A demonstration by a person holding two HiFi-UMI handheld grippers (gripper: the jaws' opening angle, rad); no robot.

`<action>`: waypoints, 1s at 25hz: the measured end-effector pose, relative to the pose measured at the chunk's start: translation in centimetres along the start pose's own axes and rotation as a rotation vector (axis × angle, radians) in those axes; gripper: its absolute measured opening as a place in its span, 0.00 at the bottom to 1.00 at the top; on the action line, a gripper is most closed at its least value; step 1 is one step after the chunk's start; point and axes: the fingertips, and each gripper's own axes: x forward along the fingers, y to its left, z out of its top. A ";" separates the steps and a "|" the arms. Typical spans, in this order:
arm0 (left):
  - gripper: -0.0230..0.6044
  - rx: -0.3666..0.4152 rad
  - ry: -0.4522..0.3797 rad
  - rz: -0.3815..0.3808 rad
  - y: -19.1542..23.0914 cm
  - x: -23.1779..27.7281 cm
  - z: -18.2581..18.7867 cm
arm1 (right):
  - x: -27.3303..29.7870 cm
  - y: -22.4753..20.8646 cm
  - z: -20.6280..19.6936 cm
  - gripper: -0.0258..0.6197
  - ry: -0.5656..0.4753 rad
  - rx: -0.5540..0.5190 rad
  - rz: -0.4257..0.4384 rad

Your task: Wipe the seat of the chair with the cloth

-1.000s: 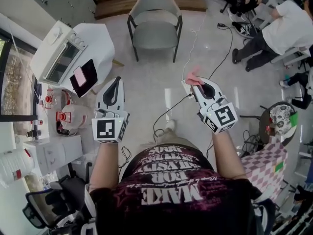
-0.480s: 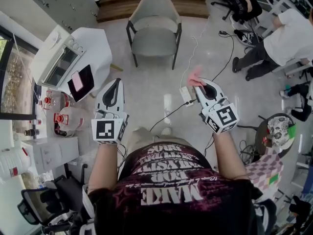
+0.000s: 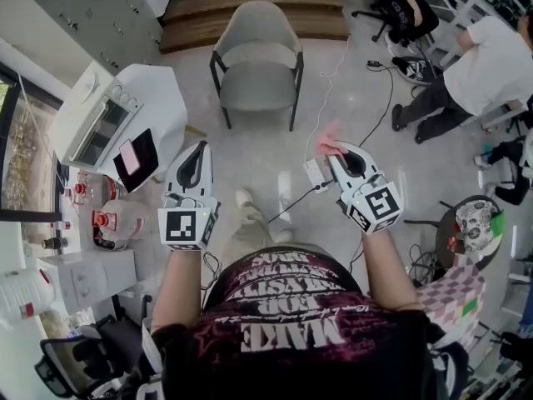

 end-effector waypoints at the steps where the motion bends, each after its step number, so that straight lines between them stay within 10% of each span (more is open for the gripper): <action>1: 0.04 -0.001 -0.001 -0.005 0.2 0.4 0.0 | 0.3 -0.2 0.1 0.09 0.000 0.000 -0.006; 25: 0.04 -0.038 0.029 -0.046 14.8 14.8 -2.8 | 20.6 -4.8 2.6 0.09 0.044 0.013 -0.014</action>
